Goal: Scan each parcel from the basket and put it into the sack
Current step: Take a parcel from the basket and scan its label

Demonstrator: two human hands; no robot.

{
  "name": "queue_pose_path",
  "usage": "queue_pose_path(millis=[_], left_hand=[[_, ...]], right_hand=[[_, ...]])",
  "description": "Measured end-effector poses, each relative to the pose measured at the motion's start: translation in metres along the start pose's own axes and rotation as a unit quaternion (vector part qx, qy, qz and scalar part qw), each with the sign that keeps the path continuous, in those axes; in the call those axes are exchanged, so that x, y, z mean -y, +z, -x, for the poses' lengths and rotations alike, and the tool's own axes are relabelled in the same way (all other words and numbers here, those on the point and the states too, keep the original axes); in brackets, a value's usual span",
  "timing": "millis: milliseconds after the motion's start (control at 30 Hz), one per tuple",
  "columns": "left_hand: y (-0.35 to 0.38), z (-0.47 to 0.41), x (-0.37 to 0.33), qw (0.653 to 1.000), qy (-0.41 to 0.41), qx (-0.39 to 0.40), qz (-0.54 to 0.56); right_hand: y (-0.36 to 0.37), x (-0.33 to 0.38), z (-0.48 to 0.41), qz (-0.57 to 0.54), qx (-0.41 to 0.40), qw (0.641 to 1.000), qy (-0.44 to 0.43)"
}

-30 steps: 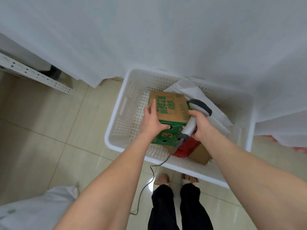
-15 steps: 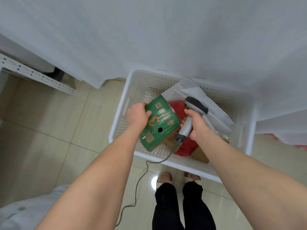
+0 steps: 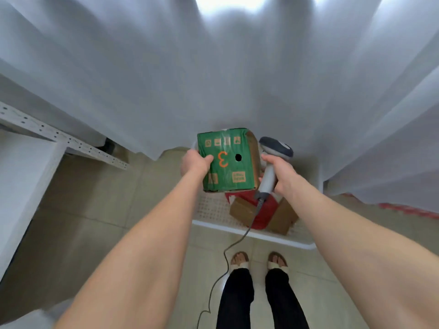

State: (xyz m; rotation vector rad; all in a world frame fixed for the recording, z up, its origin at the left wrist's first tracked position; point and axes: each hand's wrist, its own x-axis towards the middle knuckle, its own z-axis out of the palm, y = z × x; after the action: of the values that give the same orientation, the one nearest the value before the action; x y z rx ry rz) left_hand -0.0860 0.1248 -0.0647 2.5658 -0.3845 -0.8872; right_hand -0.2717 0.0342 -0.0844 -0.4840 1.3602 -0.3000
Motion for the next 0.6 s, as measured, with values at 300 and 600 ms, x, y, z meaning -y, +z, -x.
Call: queue_pose_path(millis=[300, 600], left_hand=[[-0.055, 0.086, -0.043, 0.995, 0.073, -0.029, 0.056], [-0.113, 0.191, -0.045, 0.968, 0.235, -0.031, 0.086]], right_hand=[[-0.019, 0.039, 0.091, -0.013, 0.025, 0.999, -0.025], [-0.073, 0.06, 0.166, -0.111, 0.008, 0.993, -0.048]])
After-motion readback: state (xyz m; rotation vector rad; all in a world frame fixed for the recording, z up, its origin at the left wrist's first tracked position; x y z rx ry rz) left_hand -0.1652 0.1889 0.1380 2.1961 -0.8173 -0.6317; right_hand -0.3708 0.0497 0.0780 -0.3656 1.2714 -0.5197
